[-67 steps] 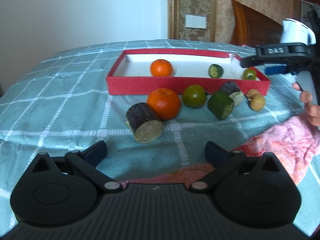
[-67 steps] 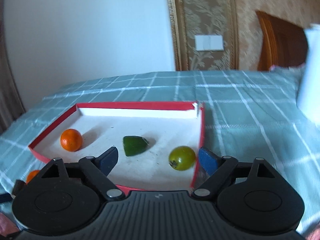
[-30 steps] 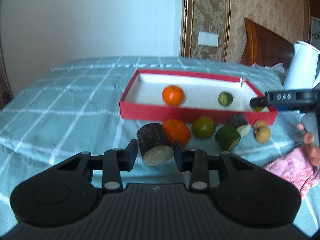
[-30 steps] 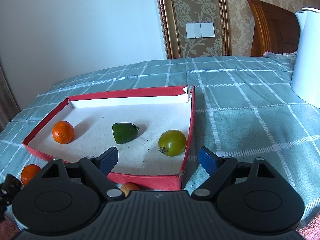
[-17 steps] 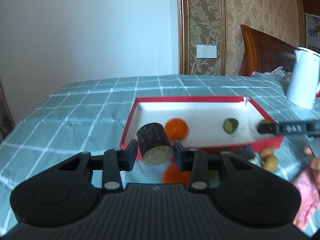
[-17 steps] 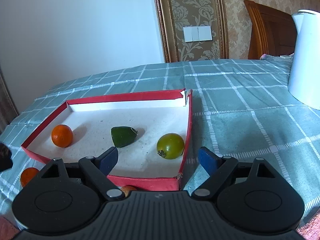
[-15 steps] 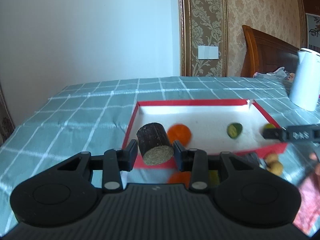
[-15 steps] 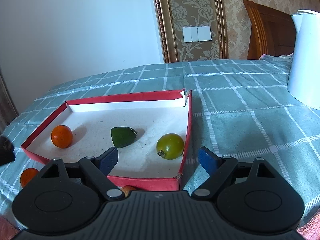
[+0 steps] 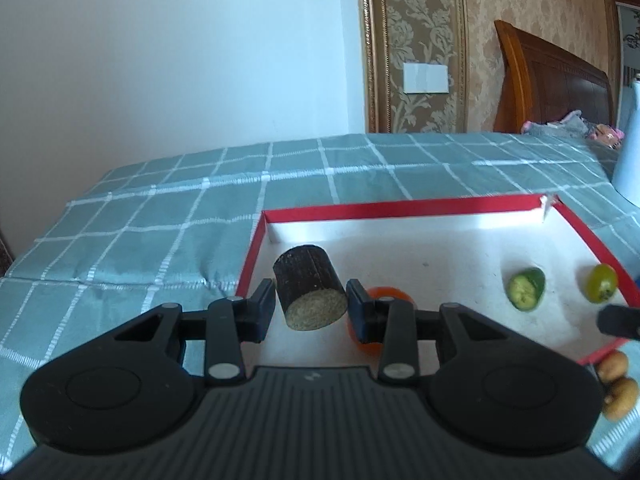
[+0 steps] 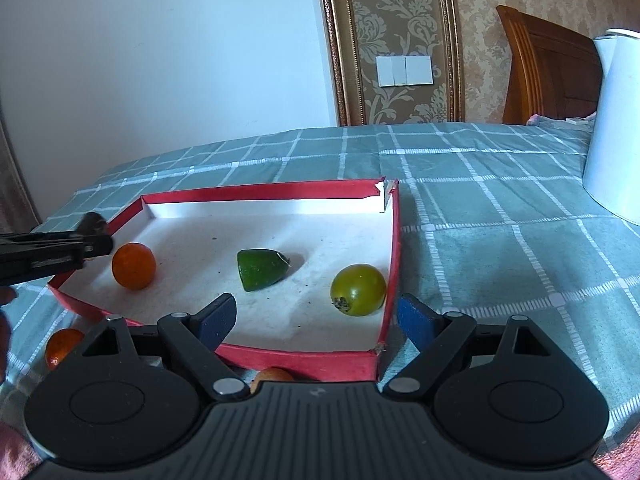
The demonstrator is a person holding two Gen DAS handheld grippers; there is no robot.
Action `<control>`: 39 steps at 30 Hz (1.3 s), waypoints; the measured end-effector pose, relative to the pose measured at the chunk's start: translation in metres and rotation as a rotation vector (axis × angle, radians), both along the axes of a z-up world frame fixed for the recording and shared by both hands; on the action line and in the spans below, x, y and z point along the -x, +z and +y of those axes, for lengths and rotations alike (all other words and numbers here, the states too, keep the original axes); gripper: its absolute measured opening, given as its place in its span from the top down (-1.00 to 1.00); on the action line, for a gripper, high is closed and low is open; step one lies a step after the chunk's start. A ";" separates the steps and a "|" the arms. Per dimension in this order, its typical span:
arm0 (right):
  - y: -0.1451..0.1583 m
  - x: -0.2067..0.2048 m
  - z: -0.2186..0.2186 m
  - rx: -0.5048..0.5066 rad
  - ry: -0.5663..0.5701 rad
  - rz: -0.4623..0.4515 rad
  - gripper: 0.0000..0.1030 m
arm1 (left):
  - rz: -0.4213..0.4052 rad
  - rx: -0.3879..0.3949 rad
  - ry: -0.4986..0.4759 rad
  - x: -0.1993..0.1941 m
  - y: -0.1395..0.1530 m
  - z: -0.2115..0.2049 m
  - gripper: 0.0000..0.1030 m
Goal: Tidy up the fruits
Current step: 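Carry the dark chunk into the tray and open the left gripper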
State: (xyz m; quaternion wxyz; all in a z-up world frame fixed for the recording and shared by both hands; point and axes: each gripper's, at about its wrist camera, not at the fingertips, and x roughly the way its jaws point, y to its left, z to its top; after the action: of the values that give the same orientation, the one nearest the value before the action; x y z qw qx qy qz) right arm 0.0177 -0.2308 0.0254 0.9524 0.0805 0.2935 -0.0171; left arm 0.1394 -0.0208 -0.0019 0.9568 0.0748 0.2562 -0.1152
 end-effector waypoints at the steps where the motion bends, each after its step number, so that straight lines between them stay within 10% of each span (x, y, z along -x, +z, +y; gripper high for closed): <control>1: 0.000 0.000 0.000 -0.001 0.002 0.001 -0.71 | 0.007 0.006 0.004 -0.004 -0.001 0.001 0.32; 22: -0.002 0.000 0.002 -0.001 0.005 0.006 -0.73 | 0.075 0.057 0.033 -0.019 -0.010 0.012 0.38; 39: -0.005 -0.002 0.000 0.030 -0.007 0.015 -0.73 | -0.061 0.104 -0.041 0.105 0.022 0.034 -0.27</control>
State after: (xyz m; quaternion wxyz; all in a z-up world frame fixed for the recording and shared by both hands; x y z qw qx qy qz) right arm 0.0199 -0.2306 0.0204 0.9512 0.0669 0.3002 -0.0253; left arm 0.0340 0.0134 0.0200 0.9643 0.0334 0.2190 -0.1454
